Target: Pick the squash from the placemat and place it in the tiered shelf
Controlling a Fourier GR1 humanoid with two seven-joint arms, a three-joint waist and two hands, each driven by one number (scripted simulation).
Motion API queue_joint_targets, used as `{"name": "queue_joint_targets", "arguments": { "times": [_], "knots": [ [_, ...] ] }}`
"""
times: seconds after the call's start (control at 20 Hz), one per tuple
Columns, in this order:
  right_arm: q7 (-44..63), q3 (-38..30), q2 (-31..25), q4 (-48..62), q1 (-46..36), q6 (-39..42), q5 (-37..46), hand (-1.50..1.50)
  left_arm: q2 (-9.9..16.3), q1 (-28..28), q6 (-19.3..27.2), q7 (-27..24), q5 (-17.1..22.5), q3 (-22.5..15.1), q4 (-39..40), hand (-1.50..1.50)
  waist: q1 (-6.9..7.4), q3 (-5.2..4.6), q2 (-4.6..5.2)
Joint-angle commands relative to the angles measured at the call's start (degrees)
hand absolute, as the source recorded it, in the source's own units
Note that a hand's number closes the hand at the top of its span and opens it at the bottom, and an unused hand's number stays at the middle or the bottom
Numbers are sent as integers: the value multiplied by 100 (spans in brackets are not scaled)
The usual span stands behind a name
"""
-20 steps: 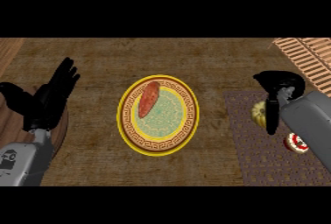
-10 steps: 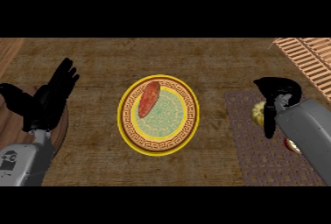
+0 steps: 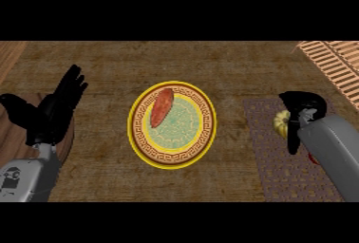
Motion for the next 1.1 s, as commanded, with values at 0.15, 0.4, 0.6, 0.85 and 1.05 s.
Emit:
{"name": "queue_joint_targets", "arguments": {
  "times": [0.15, 0.4, 0.6, 0.85, 1.05],
  "knots": [
    [-573, -141, 211, 461, 386, -344, 589, 150, -82, 29, -84, 24, -80, 122, -26, 0, 1, 1, 1],
    [-1041, -8, 102, 298, 392, -217, 953, 150, -56, -151, -146, 189, -58, 235, -46, 0, -3, 1, 1],
    [-1311, -56, 34, -226, 757, -511, 1145, 150, -223, 355, -185, -39, -135, 139, -266, 0, -18, -1, -14],
    [-1676, 298, 889, -624, 852, -1443, 1218, 150, -32, 5, -335, 13, 11, 347, 117, 0, -71, 0, -27],
    [-1788, 762, 1708, -1649, 1295, -2170, 1212, 150, -39, -134, -135, 143, -115, 346, 68, 0, -156, 5, -63]
  ]
}}
